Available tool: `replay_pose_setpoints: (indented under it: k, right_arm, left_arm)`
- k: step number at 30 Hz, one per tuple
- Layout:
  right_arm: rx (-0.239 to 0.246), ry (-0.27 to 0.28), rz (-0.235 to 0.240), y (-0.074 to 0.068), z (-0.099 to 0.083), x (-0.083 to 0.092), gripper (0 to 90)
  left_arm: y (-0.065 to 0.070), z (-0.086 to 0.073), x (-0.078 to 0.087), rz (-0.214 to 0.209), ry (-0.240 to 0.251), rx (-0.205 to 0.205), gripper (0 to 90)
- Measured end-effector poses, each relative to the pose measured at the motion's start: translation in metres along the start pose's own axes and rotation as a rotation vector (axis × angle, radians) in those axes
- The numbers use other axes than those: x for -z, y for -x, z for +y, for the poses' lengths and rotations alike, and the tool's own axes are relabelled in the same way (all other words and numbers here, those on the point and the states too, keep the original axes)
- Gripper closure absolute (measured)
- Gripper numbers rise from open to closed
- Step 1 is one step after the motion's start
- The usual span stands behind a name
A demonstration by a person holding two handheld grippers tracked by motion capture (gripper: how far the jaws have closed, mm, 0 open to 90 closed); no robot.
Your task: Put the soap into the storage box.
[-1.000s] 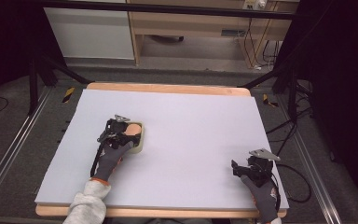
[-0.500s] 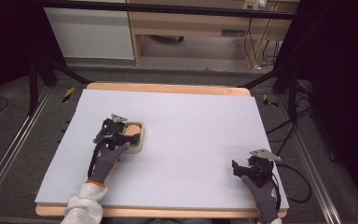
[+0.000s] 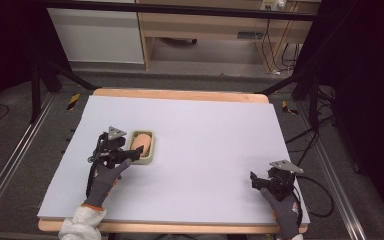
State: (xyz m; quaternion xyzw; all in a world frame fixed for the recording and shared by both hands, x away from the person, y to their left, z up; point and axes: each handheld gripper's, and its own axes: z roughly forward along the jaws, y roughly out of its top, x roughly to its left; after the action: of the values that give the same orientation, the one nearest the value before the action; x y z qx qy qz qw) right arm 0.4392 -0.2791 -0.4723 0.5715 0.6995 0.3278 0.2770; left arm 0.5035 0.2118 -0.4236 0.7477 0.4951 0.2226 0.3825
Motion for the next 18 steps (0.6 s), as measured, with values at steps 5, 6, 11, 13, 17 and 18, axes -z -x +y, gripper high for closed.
replay_pose_setpoints:
  k: [5, 6, 11, 13, 17, 18]
  right_arm:
    - [-0.006, -0.001, -0.003, 0.0, -0.001, 0.0, 8.1]
    - [-0.007, -0.002, -0.003, 0.001, -0.001, 0.0, 8.1]
    - [-0.01, -0.003, -0.004, 0.002, -0.001, 0.001, 8.1]
    - [-0.011, -0.002, -0.004, 0.002, -0.002, 0.001, 8.1]
    - [-0.018, -0.003, -0.006, 0.003, -0.002, 0.001, 7.7]
    - [-0.021, -0.005, -0.007, 0.003, -0.002, 0.001, 7.7]
  left_arm:
    - [-0.006, -0.01, 0.011, 0.008, 0.022, 0.008, 23.6]
    - [-0.008, -0.013, 0.013, 0.01, 0.023, 0.011, 23.6]
    - [-0.016, -0.029, 0.021, 0.027, 0.03, 0.007, 22.3]
    - [-0.02, -0.035, 0.024, 0.028, 0.039, 0.014, 21.4]
    - [-0.025, -0.05, 0.03, 0.047, 0.045, 0.013, 19.5]
    - [-0.027, -0.056, 0.032, 0.059, 0.045, 0.013, 19.2]
